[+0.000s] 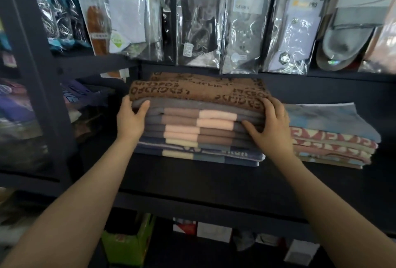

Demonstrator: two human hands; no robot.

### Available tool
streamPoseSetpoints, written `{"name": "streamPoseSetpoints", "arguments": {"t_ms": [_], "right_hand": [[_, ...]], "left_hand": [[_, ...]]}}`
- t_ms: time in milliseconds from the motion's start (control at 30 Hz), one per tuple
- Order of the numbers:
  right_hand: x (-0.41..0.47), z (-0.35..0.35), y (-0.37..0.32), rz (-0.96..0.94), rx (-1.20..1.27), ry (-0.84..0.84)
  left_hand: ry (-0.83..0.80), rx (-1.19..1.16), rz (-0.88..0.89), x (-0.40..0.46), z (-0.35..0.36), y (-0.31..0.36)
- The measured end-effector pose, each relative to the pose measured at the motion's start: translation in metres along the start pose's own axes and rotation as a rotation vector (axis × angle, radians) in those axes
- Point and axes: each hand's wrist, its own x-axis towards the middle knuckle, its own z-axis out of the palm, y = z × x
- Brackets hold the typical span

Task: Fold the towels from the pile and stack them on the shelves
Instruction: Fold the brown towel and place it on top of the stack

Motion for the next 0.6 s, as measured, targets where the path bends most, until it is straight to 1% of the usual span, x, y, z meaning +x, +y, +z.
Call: {"name": "streamPoseSetpoints", "arguments": {"t_ms": [100,167,200,233,300,333,400,467,533,600], "right_hand": [[-0.023,0.001,0.0,0.174,0.454,-0.084],[-0.035,0.002,-0.002,0.404,0.847,-0.109],[-0.039,0.004,0.001,0.533,1.002,-0.116],[-0.042,0.004,0.005,0.64,1.07,-0.117],[-0.05,0.003,0.015,0.752,1.05,-0.143],[-0.054,0.001,0.019,0.772,1.029,-0.168],[-0.062,-0.002,0.022,0.728,0.925,-0.252],[-0.064,0.001,0.019,0.669,0.714,-0.326],[-0.062,0.009,0.013,0.692,0.493,-0.299],[-0.055,0.016,0.009,0.726,0.394,-0.244]], "left_hand": [[-0.051,-0.066,-0.198,-0.011,-0.002,-0.02],[-0.056,-0.106,-0.3,-0.02,-0.001,-0.031],[-0.066,-0.126,-0.315,-0.023,-0.001,-0.036],[-0.088,-0.132,-0.308,-0.026,-0.002,-0.042],[-0.132,-0.116,-0.279,-0.029,-0.004,-0.049],[-0.135,-0.112,-0.268,-0.03,-0.006,-0.051],[-0.129,-0.113,-0.247,-0.033,-0.008,-0.055],[-0.125,-0.142,-0.216,-0.035,-0.008,-0.054],[-0.114,-0.162,-0.18,-0.036,-0.009,-0.051],[-0.111,-0.169,-0.151,-0.035,-0.01,-0.052]]}}
